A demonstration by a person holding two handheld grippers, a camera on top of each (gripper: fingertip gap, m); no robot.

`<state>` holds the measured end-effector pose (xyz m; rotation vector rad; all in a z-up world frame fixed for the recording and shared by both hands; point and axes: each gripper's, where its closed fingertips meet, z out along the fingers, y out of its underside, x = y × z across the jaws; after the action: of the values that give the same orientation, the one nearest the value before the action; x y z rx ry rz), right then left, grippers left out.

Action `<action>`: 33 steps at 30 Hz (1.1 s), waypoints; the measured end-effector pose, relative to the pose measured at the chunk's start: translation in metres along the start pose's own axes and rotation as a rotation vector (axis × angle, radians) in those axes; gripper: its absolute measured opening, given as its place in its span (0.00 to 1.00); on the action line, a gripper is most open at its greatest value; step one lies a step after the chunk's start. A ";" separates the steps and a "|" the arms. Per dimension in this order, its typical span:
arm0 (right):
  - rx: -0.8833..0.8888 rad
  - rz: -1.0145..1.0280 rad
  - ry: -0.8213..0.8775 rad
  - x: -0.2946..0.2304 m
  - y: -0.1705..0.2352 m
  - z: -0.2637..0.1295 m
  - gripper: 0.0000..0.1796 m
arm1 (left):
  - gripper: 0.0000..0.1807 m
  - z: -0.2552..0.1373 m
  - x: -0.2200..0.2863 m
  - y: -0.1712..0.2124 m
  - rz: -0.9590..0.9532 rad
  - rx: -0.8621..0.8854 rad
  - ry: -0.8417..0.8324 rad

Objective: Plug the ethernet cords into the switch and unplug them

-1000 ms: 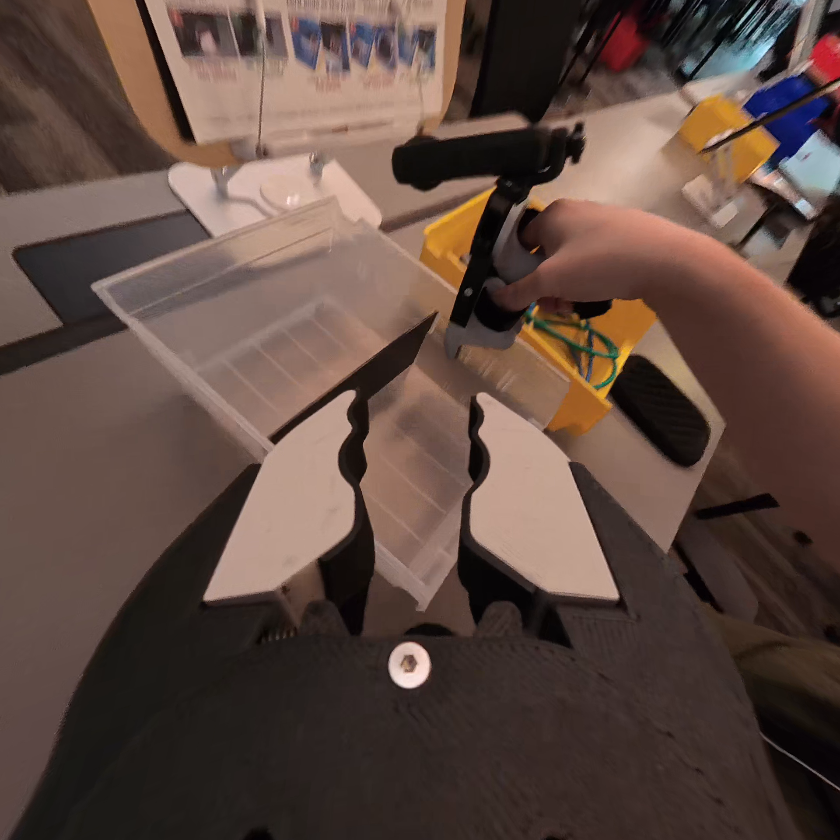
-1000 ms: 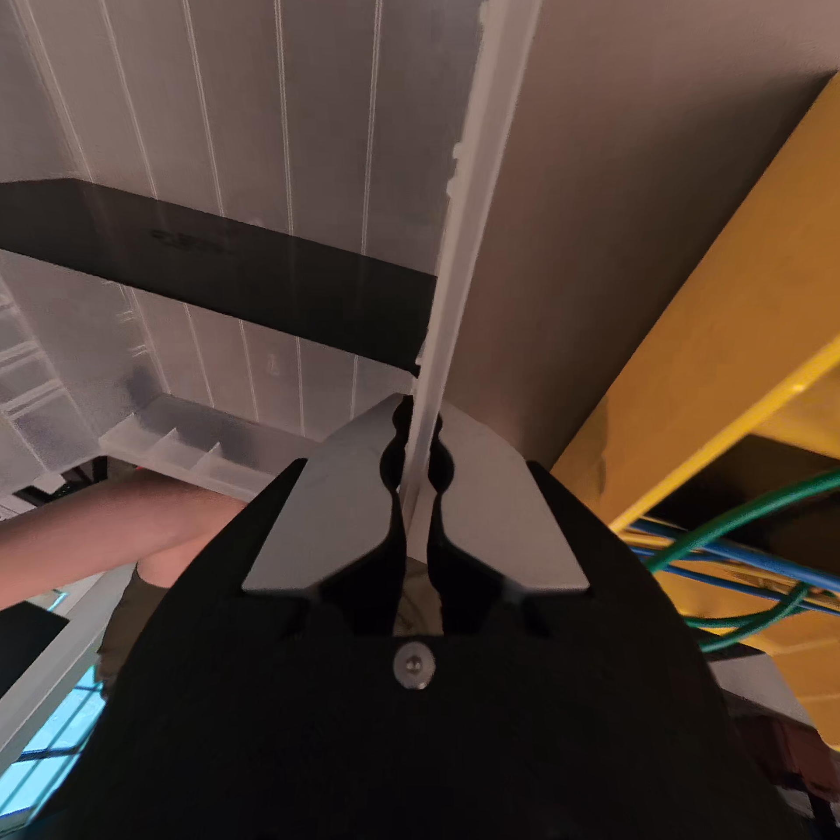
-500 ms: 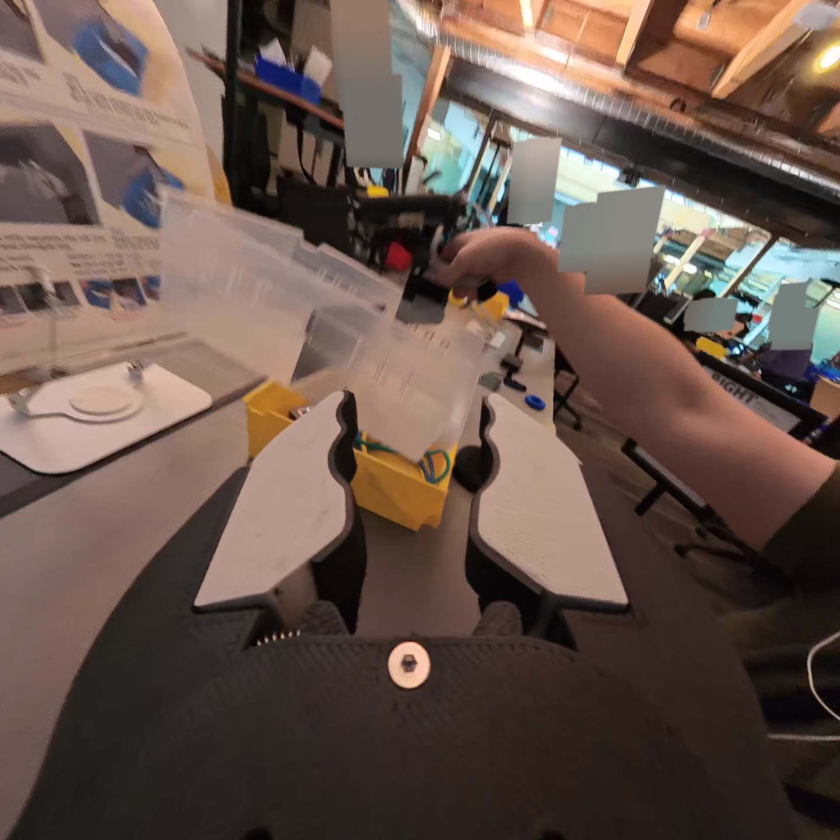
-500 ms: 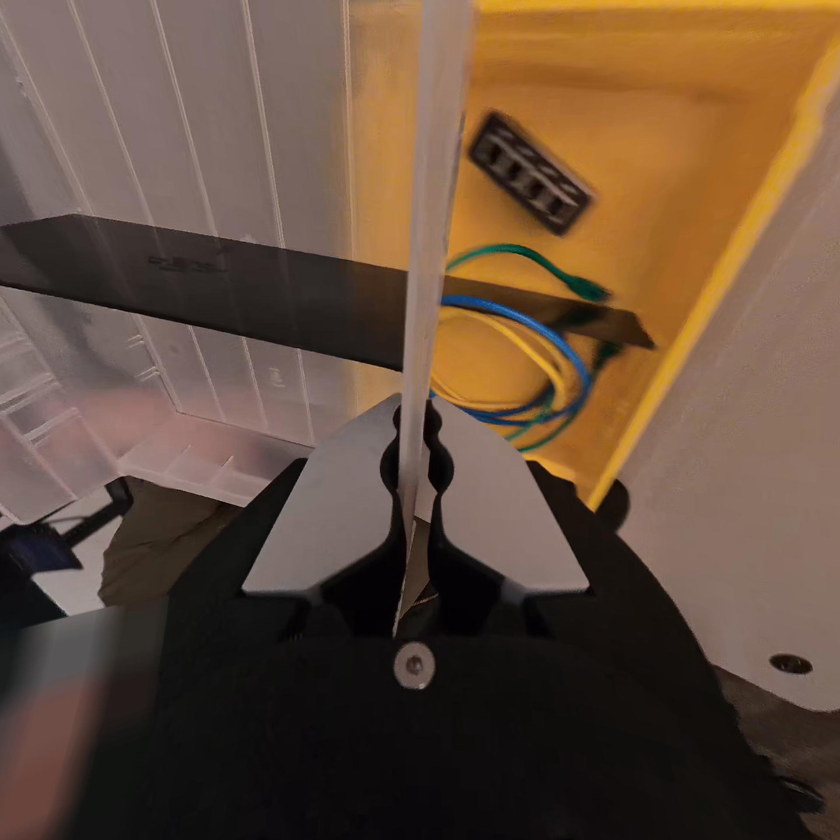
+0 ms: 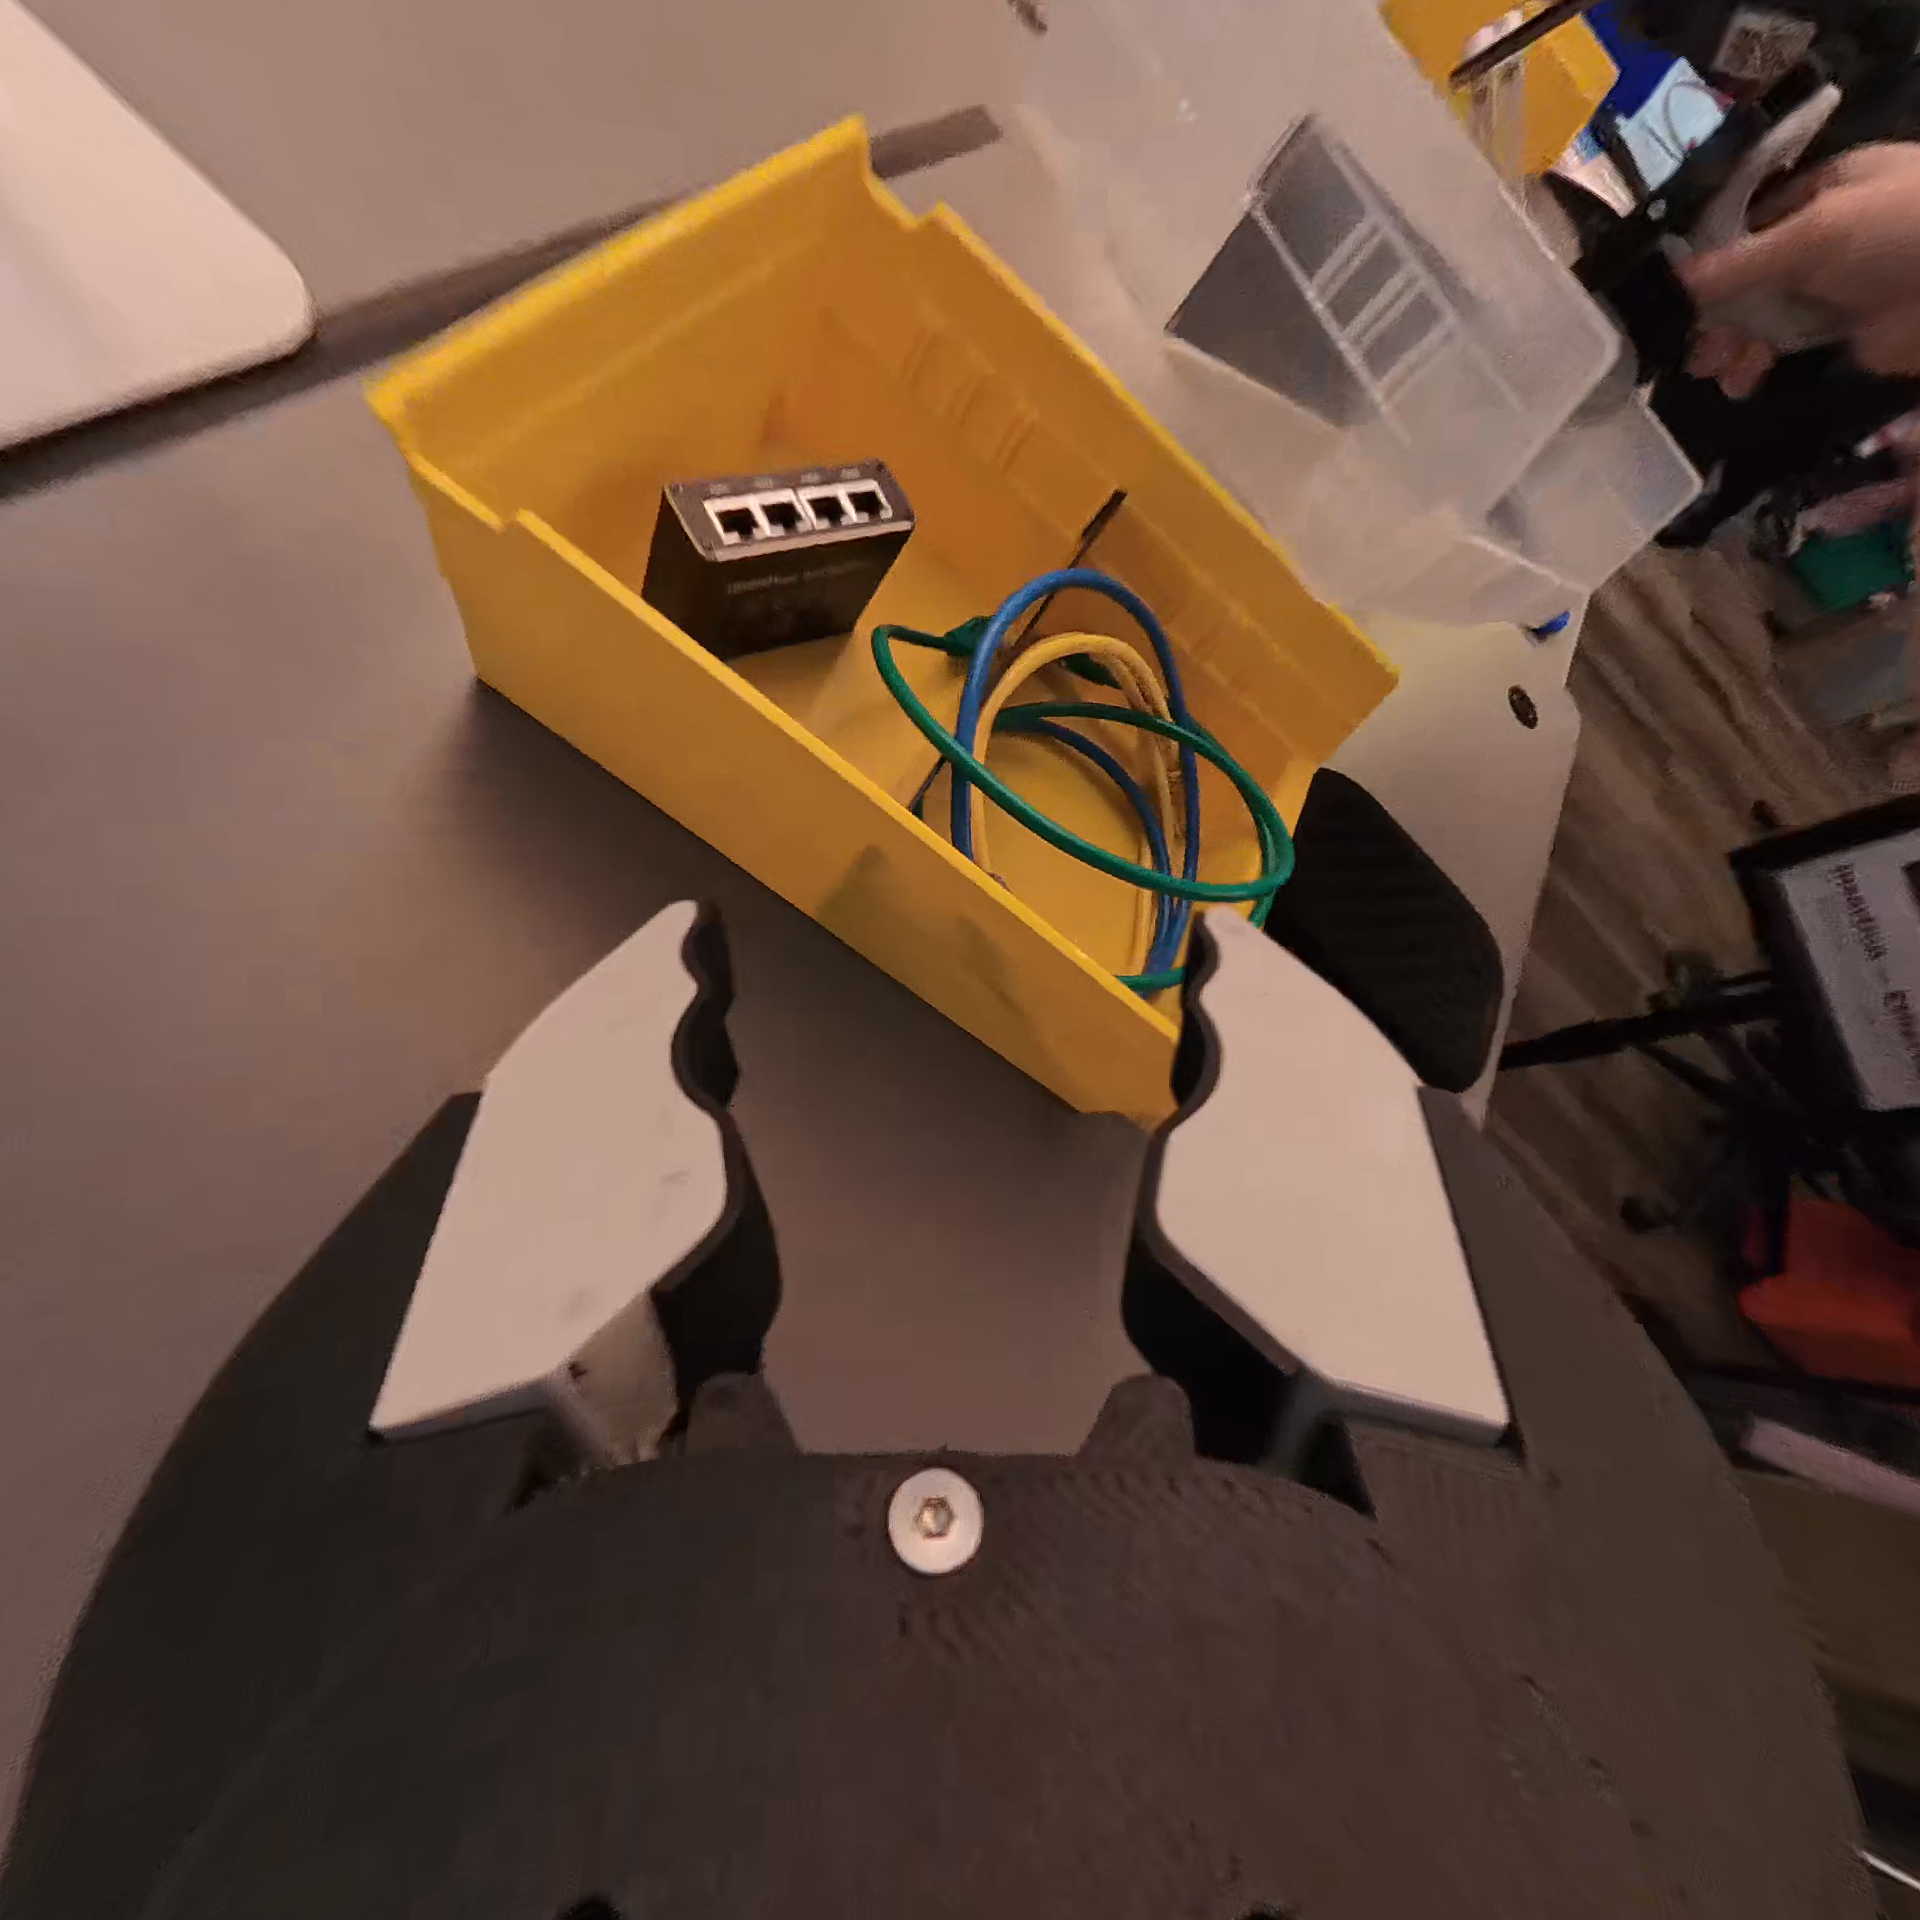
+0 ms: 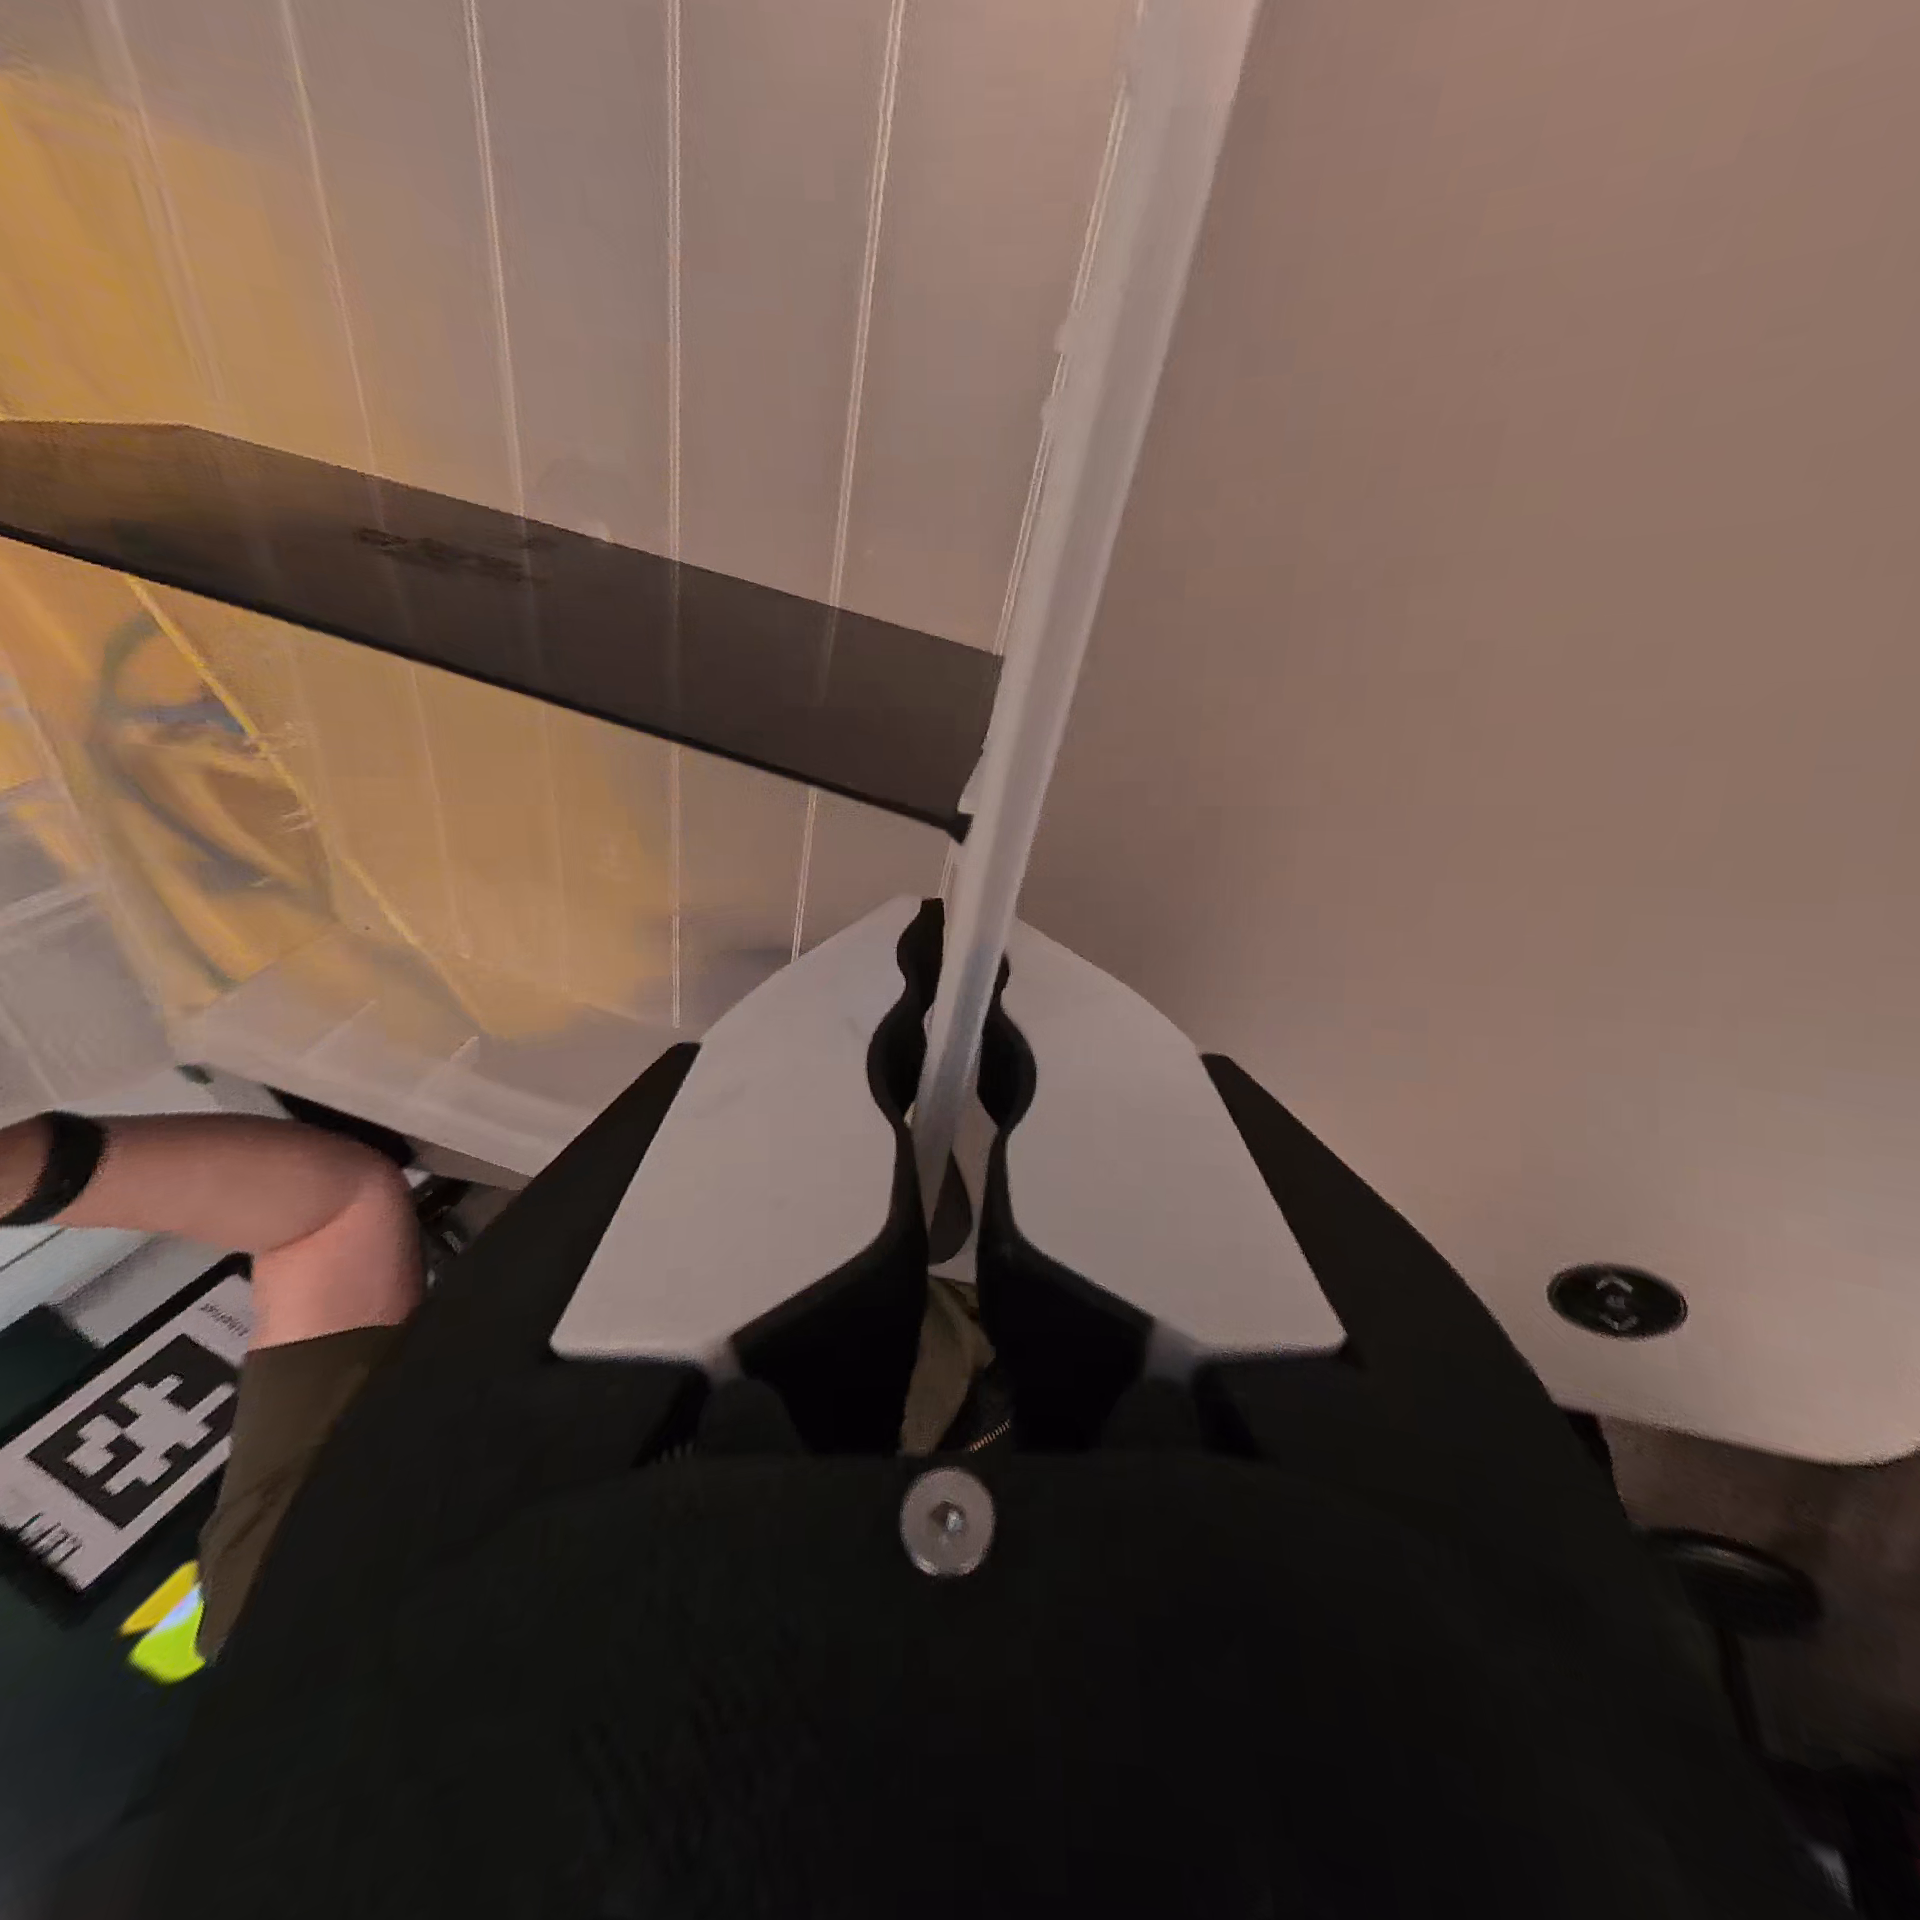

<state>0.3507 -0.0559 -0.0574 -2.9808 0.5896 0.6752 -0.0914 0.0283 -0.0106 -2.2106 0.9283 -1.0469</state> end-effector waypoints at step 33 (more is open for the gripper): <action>-0.076 -0.298 0.169 0.009 -0.010 0.065 0.04 | 0.03 -0.121 -0.172 0.101 -0.410 -0.395 -0.488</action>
<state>0.3358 -0.0425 -0.1204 -3.1205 0.1187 0.4352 -0.3052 0.0760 -0.0894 -2.8867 0.5005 -0.4489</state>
